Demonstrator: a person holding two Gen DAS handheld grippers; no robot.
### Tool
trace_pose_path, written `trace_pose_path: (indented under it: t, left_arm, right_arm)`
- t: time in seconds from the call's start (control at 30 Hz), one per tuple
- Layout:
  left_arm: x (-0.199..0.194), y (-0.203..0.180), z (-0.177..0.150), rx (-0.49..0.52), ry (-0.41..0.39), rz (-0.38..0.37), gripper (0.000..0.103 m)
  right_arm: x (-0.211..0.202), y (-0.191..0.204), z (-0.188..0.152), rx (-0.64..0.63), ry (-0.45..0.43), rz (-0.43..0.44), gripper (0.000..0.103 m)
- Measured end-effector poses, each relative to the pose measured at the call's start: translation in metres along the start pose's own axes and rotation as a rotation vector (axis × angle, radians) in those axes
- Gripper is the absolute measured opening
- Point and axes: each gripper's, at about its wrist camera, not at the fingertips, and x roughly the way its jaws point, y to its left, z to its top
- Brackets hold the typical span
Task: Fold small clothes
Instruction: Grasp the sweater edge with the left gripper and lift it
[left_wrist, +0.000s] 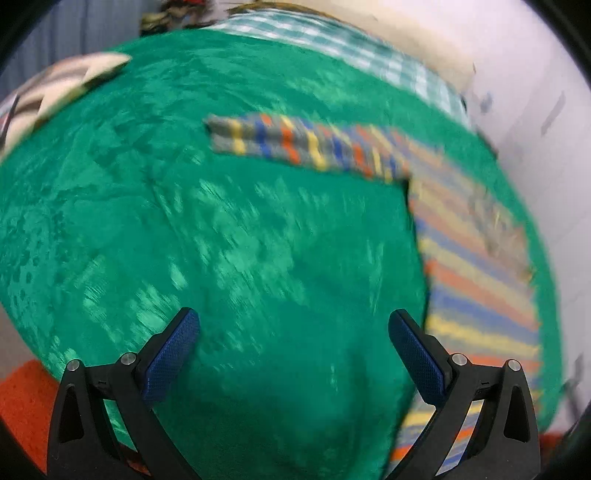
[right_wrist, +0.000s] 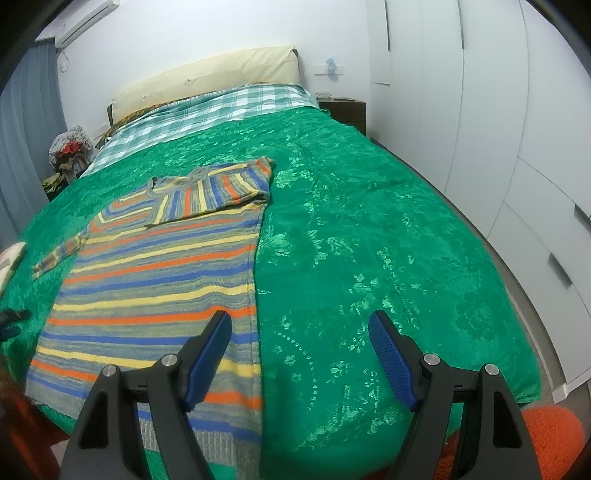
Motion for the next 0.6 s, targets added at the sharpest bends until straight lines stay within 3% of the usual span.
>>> trace_pose_path:
  t: [0.17,0.3,0.43,0.5,0.6]
  left_arm:
    - [0.008,0.037,0.059,-0.136,-0.009,-0.055,0.102]
    - [0.036,0.057,0.11,-0.177,0.003,0.005,0.102]
    - [0.069,0.058,0.14,-0.173,0.043,0.032,0.099]
    - [0.086,0.054,0.148,-0.164,0.058,0.041,0.09]
    - [0.103,0.047,0.154,-0.136,0.073,0.088,0.052]
  right_arm:
    - [0.005,-0.003,0.0,0.01,0.023,0.012,0.076]
    - [0.009,-0.003,0.001,0.017,0.036,0.019,0.076]
    - [0.013,-0.001,0.0,0.013,0.05,0.009,0.076]
    - [0.015,0.0,-0.001,0.007,0.062,0.002,0.076]
    - [0.019,0.002,-0.004,-0.006,0.079,-0.005,0.076]
